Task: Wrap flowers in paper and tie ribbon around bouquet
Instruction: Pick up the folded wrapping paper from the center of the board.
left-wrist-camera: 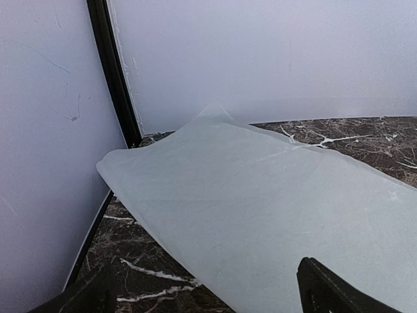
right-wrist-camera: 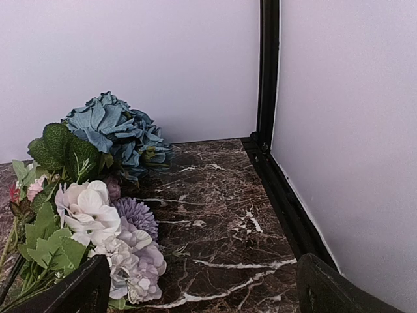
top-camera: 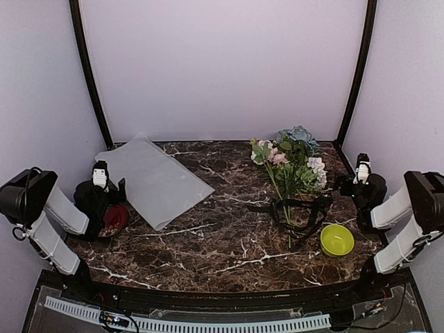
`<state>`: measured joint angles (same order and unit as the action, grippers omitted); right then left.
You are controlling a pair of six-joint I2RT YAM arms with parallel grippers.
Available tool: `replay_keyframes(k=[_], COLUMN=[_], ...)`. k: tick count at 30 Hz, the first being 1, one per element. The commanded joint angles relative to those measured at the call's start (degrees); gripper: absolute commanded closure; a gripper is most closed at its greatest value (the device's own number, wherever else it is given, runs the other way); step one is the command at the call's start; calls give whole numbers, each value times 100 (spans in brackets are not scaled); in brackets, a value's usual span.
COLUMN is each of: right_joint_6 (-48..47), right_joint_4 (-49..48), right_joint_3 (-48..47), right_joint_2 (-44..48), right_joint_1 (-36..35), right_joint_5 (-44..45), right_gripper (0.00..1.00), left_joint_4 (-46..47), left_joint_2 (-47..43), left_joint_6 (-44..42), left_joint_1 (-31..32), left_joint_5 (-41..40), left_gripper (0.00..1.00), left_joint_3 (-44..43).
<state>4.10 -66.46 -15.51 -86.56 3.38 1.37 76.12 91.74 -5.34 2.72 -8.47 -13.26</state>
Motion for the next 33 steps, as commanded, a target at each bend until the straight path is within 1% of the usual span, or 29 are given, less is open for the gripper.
replay_keyframes(k=[1,2,3,5,7,8,10,11,12,13,14,15,17,19,21,22,24,26,28,30,33], right_joint_6=[-44,-49,-47,-47,-52,-53,-32,-8,6,19,136,322,517,855,1173,1218,1097,844,578,453,426], right_joint_4=[-254,-253,-254,-242,-236,-255,-255,27,589,1346,1710,2024,2363,2686,3045,3307,3951,4559,5054,5278,5382], right_joint_3=[40,39,39,32,28,41,35,-83,-290,-523,-708,-842,-1079,-1387,-1802,-1999,-2375,-2693,-2943,-3072,-3224], right_joint_2=[-40,-36,-36,-36,-39,-37,3,197,427,654,874,1129,1577,1881,2020,2049,2089,2063,2003,1922,1699], right_joint_1=[-39,-37,-36,-38,-44,-37,-32,-34,-32,-35,-38,-20,-6,-45,-184,-305,-693,-1190,-1707,-2127,-2630], right_joint_5=[56,59,55,59,36,34,23,86,166,232,258,164,-670,-1601,-2162,-2257,-2167,-1919,-1712,-1539,-1397], right_gripper=[0,0,0,0,0,0,0,0,0,0,1,1,4,9,14,17,19,20,20,20,20], left_joint_4=[58,39,-173,-1071,-1917,-2055,-1979,-1979,-2163,-2558,-3034,-3589,-4494,-5119,-5706,-6067,-6963,-8074,-8786,-9426,-10798], left_joint_2=[-185,-281,-453,-949,-1374,-1536,-1857,-2012,-2129,-2212,-2239,-2217,-2088,-2051,-2062,-2043,-1921,-1670,-1321,-874,-20], left_joint_6=[-84,-157,-172,-107,-102,-102,51,55,19,-9,40,129,236,47,-133,-104,55,126,1,-180,-27], left_joint_1=[-57,-60,-53,-50,-25,36,198,340,556,804,1068,1272,1768,2360,2938,3156,3536,3886,4396,4802,4956], left_joint_5=[245,401,455,330,294,307,564,786,838,744,679,735,906,1012,915,847,804,555,78,-584,-1426], left_gripper=[1,1,1,3,9,11,15,17,18,19,20,22,24,24,24,23,23,22,22,21,20], left_joint_3=[-19,12,-11,-258,-567,-648,-697,-750,-896,-1131,-1417,-1742,-2223,-2477,-2622,-2732,-3026,-3424,-3715,-4053,-4816])
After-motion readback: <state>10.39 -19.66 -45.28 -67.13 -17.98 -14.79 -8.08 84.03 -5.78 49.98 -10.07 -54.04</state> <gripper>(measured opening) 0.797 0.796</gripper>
